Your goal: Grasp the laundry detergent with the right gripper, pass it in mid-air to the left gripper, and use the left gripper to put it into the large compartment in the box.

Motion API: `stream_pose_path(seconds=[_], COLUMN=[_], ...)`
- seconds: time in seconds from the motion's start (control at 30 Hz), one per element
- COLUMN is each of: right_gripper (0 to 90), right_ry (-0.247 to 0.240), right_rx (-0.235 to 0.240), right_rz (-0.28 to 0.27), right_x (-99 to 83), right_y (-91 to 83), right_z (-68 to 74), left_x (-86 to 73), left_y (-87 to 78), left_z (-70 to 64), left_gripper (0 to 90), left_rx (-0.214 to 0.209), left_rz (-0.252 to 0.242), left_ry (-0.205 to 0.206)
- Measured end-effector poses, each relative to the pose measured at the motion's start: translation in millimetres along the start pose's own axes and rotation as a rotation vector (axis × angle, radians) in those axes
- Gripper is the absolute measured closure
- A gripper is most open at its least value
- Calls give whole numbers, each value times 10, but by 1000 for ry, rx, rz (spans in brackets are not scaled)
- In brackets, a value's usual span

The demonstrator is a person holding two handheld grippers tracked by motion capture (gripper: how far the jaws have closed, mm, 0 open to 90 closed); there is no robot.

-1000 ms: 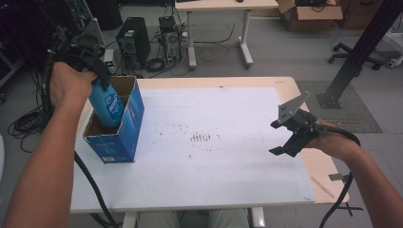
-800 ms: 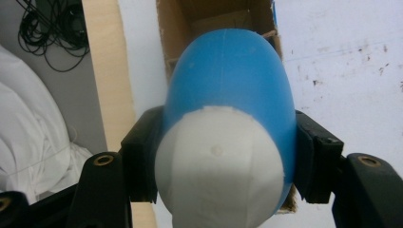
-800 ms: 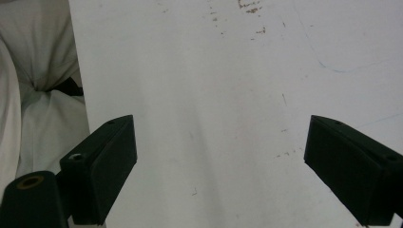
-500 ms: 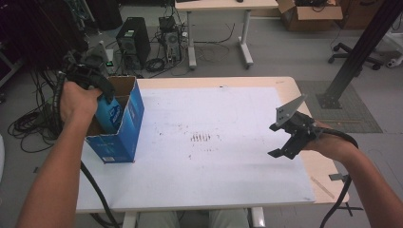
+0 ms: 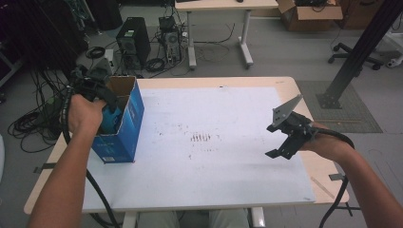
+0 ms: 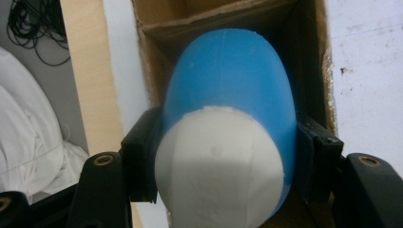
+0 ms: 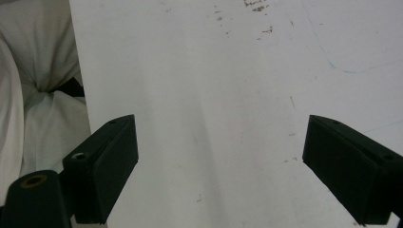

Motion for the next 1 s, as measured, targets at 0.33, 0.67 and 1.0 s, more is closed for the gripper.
stream_pose_path(seconds=[0.33, 0.67, 1.0], right_gripper=[115, 116, 116], right_ry=[6, 13, 24], right_rx=[0, -3, -3], right_rz=[-1, 4, 0], right_x=[-15, -45, -75], right_y=[7, 15, 13], right_z=[-6, 0, 3], left_x=[-34, -56, -43], left_y=[142, 259, 277], left_z=[-74, -127, -128], left_gripper=[383, 383, 381], left_rx=[0, -16, -22], left_rz=[10, 28, 29], left_ry=[5, 11, 16])
Point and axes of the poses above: each handheld gripper's, and its own axes: y roughly forward along the jaws, x roughly out of its top, z roughly to its left, the point moved 2 cm from there along y, roughly forward along the jaws, and after that the axes turned 12 degrees about x, right-handed, at the moved point
